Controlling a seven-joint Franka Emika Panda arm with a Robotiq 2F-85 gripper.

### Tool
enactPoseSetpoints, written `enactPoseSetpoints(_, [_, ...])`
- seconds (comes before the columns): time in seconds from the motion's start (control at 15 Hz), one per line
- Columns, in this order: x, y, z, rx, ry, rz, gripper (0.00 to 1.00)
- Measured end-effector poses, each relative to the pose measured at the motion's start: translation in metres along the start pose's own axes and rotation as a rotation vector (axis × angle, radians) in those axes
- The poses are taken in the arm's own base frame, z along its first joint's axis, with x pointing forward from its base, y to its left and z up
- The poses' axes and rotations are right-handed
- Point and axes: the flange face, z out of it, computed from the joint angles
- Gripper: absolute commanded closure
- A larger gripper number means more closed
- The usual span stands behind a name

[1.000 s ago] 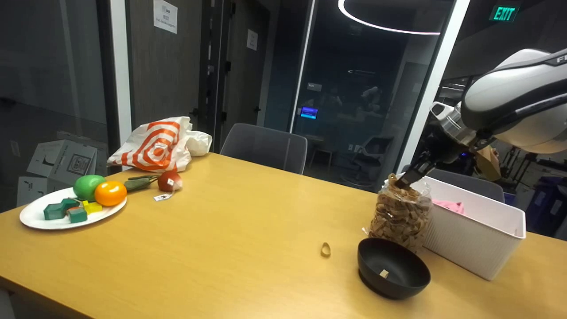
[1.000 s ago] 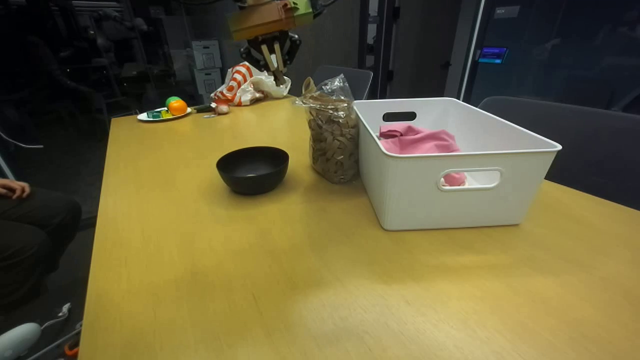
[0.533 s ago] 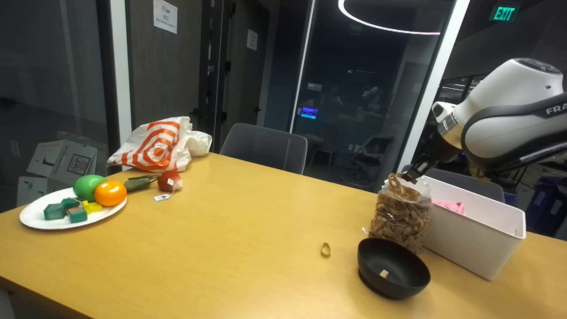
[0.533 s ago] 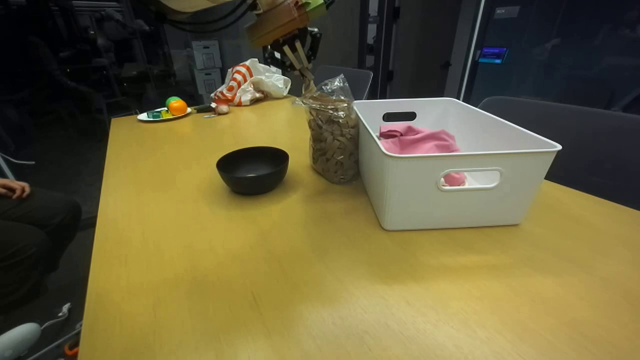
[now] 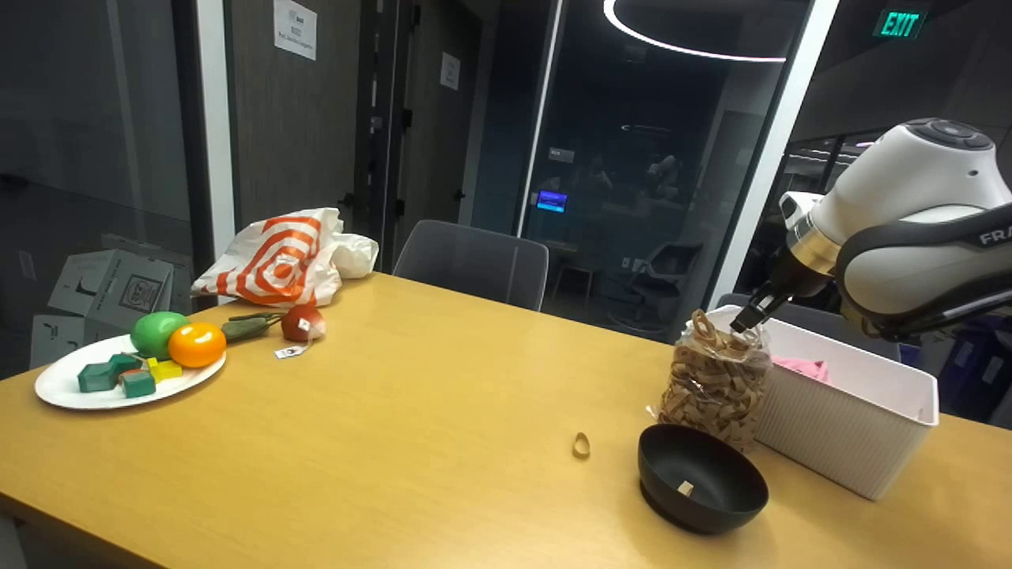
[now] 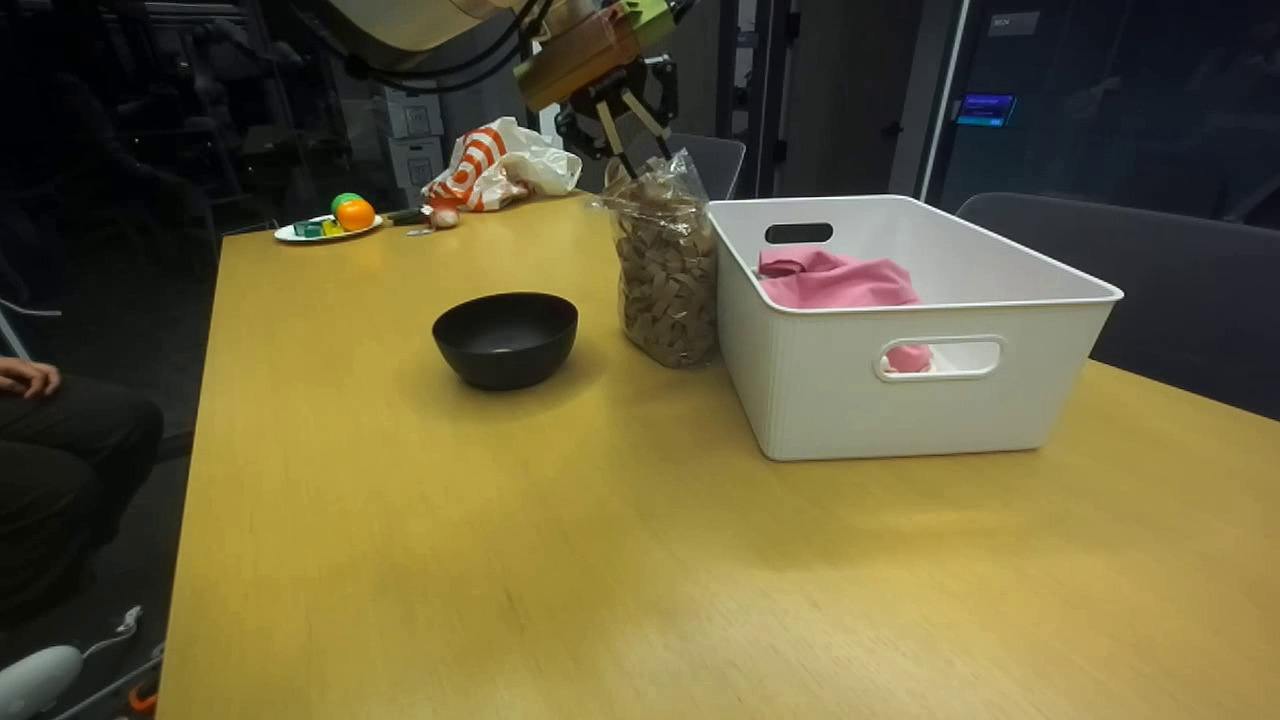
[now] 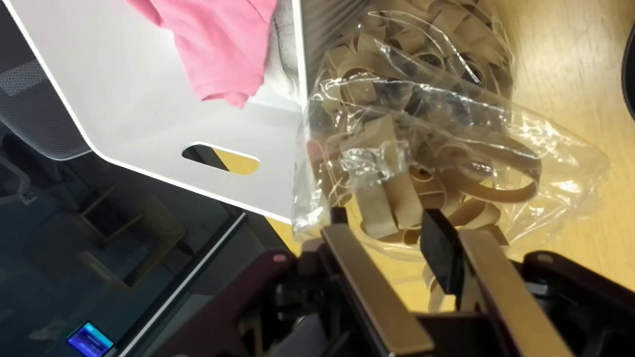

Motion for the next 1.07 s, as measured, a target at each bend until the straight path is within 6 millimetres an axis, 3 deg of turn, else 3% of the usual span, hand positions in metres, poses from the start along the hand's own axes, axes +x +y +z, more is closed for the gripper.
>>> enactPoseSetpoints(0.2, [0.001, 0.001, -0.001, -0.002, 0.002, 0.017, 0.01])
enactPoseSetpoints(0.6, [0.004, -0.003, -0.014, 0.099, -0.023, 0.125, 0.00])
enactPoseSetpoints(1.07, [0.011, -0.016, -0.082, 0.331, -0.196, 0.167, 0.00])
